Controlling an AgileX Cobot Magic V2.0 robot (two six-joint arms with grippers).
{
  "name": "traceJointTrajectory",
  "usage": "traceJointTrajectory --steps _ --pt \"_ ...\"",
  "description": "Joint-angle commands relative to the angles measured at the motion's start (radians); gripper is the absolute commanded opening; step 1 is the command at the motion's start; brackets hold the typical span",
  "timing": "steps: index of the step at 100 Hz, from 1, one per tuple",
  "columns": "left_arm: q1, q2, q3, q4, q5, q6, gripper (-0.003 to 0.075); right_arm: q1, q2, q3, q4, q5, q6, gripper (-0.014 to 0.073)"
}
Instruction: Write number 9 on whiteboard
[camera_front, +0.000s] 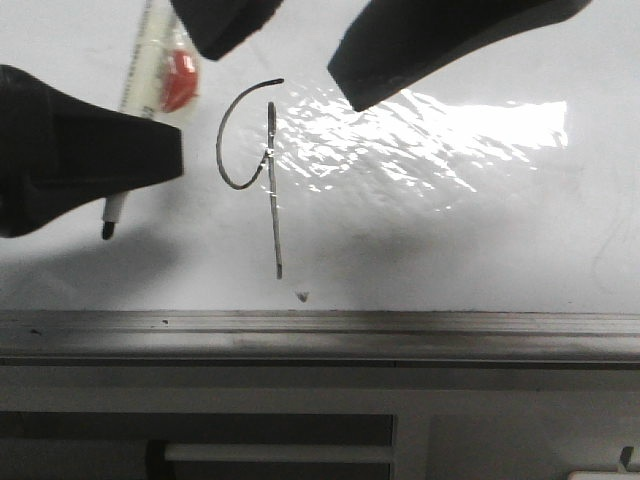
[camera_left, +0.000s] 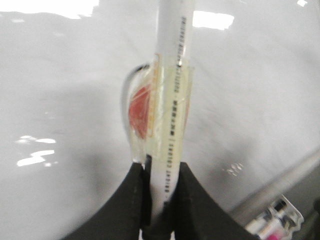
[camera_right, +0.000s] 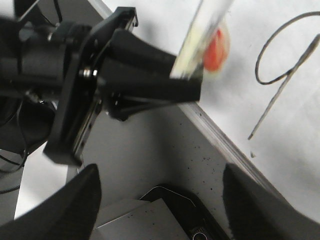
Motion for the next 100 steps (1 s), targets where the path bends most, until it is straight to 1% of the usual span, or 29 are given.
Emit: traceJointTrajectory --steps 1,19,34,64,69,74,78,81,86,93,100 --pt "-0.006 -0.004 -0.028 -0.159 -0.074 0.032 -0.002 0.001 -0.012 -0.029 0.008 -0.04 -0.01 0.0449" --pt "-0.006 0.043 -0.028 -0.271 -0.039 0.046 -0.002 0.001 -0.012 -0.029 0.008 -0.026 -0.01 0.0449" --pt "-0.006 0.062 -0.028 -0.265 0.005 0.031 -0.002 0.001 -0.012 -0.029 0.006 -0.01 -0.01 0.0449" --pt "-0.006 0.062 -0.028 -0.265 0.005 0.027 -0.002 0.001 -0.012 -0.029 0.006 0.017 -0.01 0.0449" --pt "-0.006 0.062 -0.028 -0.265 0.005 0.027 -0.0008 0.001 -0.012 -0.029 0.006 0.018 -0.01 0.0449" --pt "-0.006 0.062 -0.028 -0.265 0.005 0.027 0.0032 0.001 -0.012 -0.029 0.006 0.022 -0.008 0.0449" --pt "-0.006 0.062 -0.028 -0.265 0.005 0.027 0.0092 0.001 -0.012 -0.029 0.006 0.022 -0.008 0.0449" --pt "-0.006 0.062 -0.028 -0.271 0.005 0.027 0.0144 0.001 -0.012 -0.029 0.006 0.022 -0.008 0.0449" --pt "-0.006 0.062 -0.028 -0.283 0.003 0.027 0.0262 0.001 -0.012 -0.029 0.006 0.022 -0.008 0.0449" --pt "-0.006 0.062 -0.028 -0.312 0.0 0.027 0.0391 0.001 -0.012 -0.029 0.006 0.02 -0.008 0.0449" --pt "-0.006 0.062 -0.028 -0.329 0.0 0.027 0.0453 0.001 -0.012 -0.029 0.006 0.02 -0.008 0.0449"
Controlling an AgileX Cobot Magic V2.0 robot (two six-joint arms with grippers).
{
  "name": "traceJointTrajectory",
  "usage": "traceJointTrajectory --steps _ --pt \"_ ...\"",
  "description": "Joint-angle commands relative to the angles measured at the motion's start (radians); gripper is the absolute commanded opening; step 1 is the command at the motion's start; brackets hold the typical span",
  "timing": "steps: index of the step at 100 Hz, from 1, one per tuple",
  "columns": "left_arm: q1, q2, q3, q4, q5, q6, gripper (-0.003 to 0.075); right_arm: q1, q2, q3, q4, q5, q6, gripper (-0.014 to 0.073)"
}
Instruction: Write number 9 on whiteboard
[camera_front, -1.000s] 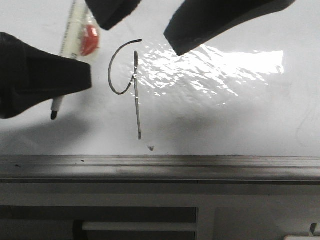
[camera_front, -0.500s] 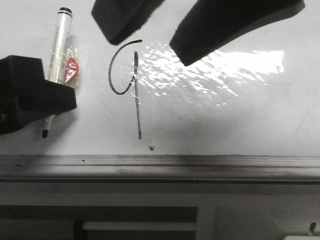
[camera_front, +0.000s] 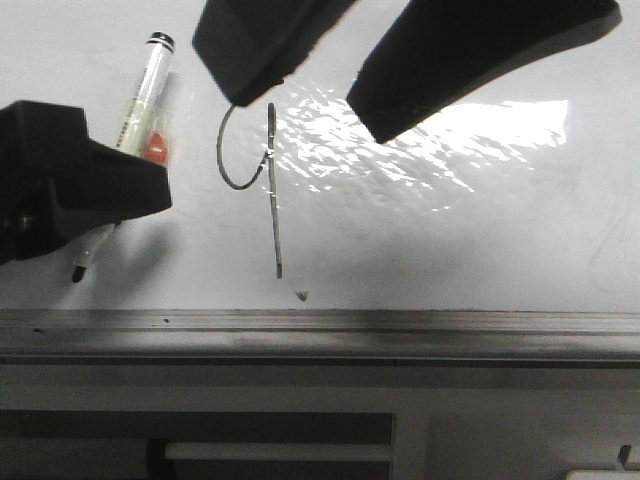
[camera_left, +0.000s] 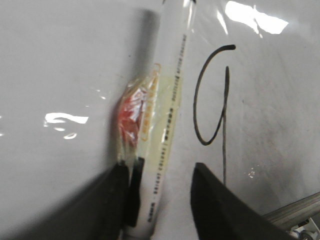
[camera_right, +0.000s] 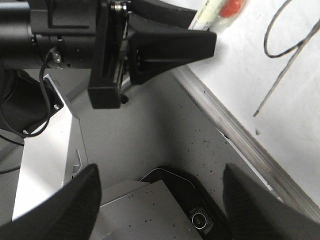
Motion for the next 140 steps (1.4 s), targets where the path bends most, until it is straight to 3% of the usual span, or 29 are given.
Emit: traceJointTrajectory --steps 1,38,71,94,118,132,140 --pt "0.004 -0.003 -0.019 -0.076 -0.032 -0.005 0.0454 0.001 -0.012 -0.029 0.012 -0.042 -0.006 0.0449" --pt "0.004 -0.059 -0.019 -0.062 0.002 0.004 0.045 0.001 -0.012 -0.029 0.012 -0.05 -0.006 0.0449" --pt "0.004 -0.158 -0.016 0.0 0.21 0.006 0.045 0.001 -0.012 -0.029 0.012 -0.03 -0.006 0.0344" --pt "0.004 -0.262 -0.016 0.027 0.304 0.006 0.0449 0.001 -0.012 -0.029 0.012 -0.026 -0.006 0.0345" --pt "0.004 -0.401 -0.016 0.052 0.506 0.006 0.0437 0.001 -0.016 -0.009 0.011 -0.012 -0.006 0.0342" --pt "0.004 -0.503 -0.016 0.078 0.62 0.007 0.0426 0.001 -0.041 0.054 0.007 -0.042 -0.006 0.0189" --pt "0.004 -0.568 -0.016 0.078 0.694 0.007 0.0342 0.001 -0.08 0.109 -0.005 -0.087 -0.01 0.0062"
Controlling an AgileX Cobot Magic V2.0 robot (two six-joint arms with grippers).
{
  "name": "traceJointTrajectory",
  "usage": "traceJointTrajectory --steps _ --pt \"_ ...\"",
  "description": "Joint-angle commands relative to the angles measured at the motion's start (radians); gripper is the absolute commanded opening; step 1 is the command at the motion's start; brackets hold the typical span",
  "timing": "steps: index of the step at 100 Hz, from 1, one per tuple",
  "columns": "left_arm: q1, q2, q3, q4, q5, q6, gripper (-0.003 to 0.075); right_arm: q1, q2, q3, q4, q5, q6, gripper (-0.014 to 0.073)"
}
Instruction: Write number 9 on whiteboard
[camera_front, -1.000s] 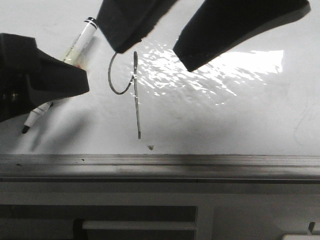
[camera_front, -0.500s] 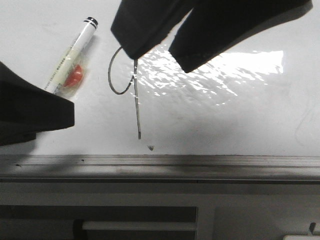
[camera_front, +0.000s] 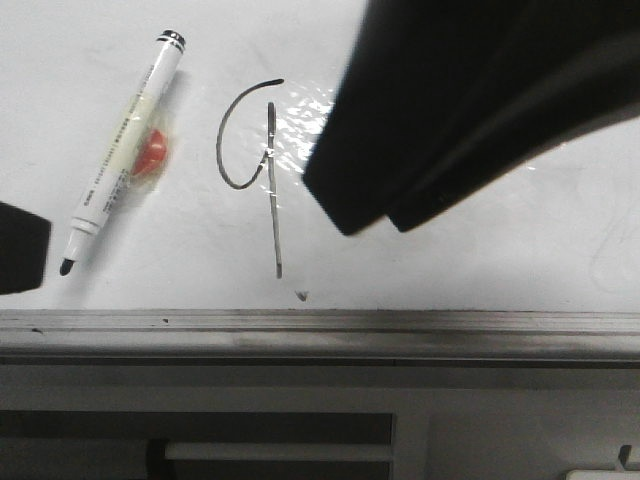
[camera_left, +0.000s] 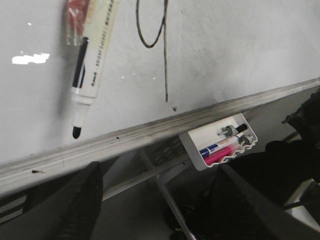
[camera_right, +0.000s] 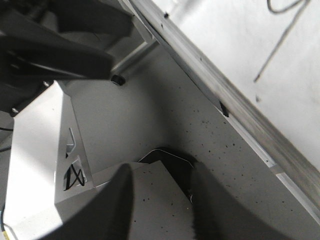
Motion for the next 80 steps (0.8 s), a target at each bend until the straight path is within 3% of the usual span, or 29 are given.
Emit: traceJointTrajectory --steps 1,9,16,44,80 --pt "0.002 -0.072 -0.023 0.009 0.025 0.001 0.033 0.001 -0.065 0.023 -0.001 -0.09 -0.016 0.0051" --pt "0.002 -0.148 -0.023 0.009 0.082 0.001 0.0162 0.002 -0.123 0.082 -0.001 -0.15 -0.047 -0.0064" --pt "0.002 -0.222 -0.023 0.03 0.092 0.029 -0.0015 0.002 -0.189 0.139 -0.005 -0.204 -0.054 -0.0061" --pt "0.002 -0.508 -0.023 0.211 0.059 0.106 -0.002 0.002 -0.593 0.464 -0.026 -0.528 -0.098 -0.0061" --pt "0.002 -0.653 -0.023 0.243 0.092 0.104 -0.002 0.002 -1.056 0.711 -0.022 -0.549 -0.098 -0.0061"
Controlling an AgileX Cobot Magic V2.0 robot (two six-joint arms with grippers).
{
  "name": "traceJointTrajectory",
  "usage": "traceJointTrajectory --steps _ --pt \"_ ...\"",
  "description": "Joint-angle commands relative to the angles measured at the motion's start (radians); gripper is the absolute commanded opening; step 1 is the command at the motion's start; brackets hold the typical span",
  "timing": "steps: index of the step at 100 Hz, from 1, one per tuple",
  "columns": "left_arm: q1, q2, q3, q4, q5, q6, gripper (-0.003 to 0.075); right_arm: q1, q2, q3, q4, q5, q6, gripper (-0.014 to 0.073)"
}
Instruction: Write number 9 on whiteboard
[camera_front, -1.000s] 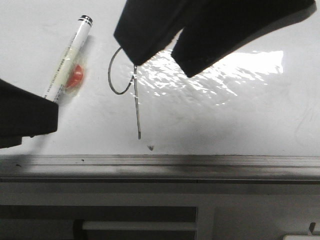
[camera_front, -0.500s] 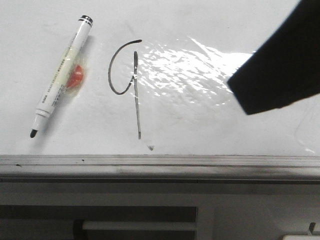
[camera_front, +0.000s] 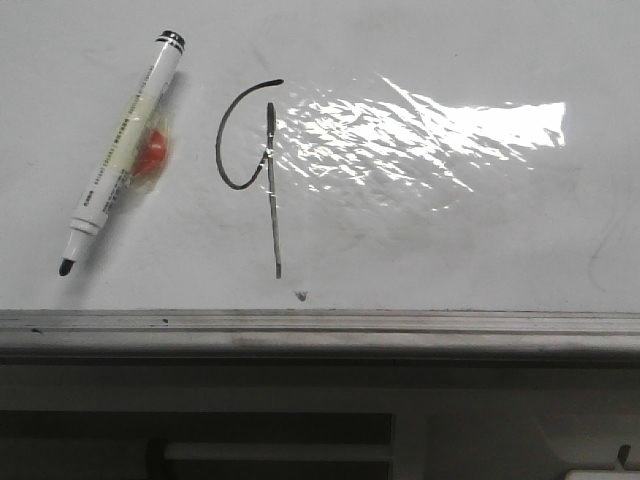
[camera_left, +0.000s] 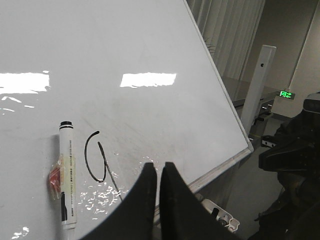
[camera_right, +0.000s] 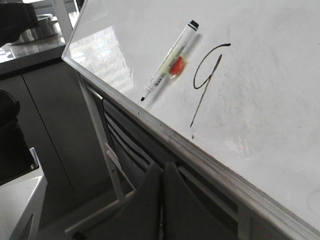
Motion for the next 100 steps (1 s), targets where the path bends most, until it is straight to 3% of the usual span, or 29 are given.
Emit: traceJointTrajectory --steps 1,75,88,100 --pt "0.002 0.011 -0.025 -0.006 -0.063 0.001 -0.002 0.0 -0.053 -0.002 0.015 -0.075 -0.01 -0.0061" --pt "0.002 0.011 0.01 0.03 -0.067 0.003 -0.002 0.0 -0.1 0.009 0.038 -0.076 -0.005 -0.0061" --pt "0.04 0.011 0.066 0.197 -0.174 0.003 -0.002 0.0 -0.1 0.009 0.038 -0.076 -0.005 -0.0061" --pt "0.124 0.011 0.124 0.203 -0.311 0.003 -0.002 0.0 -0.1 0.009 0.038 -0.078 -0.005 -0.0061"
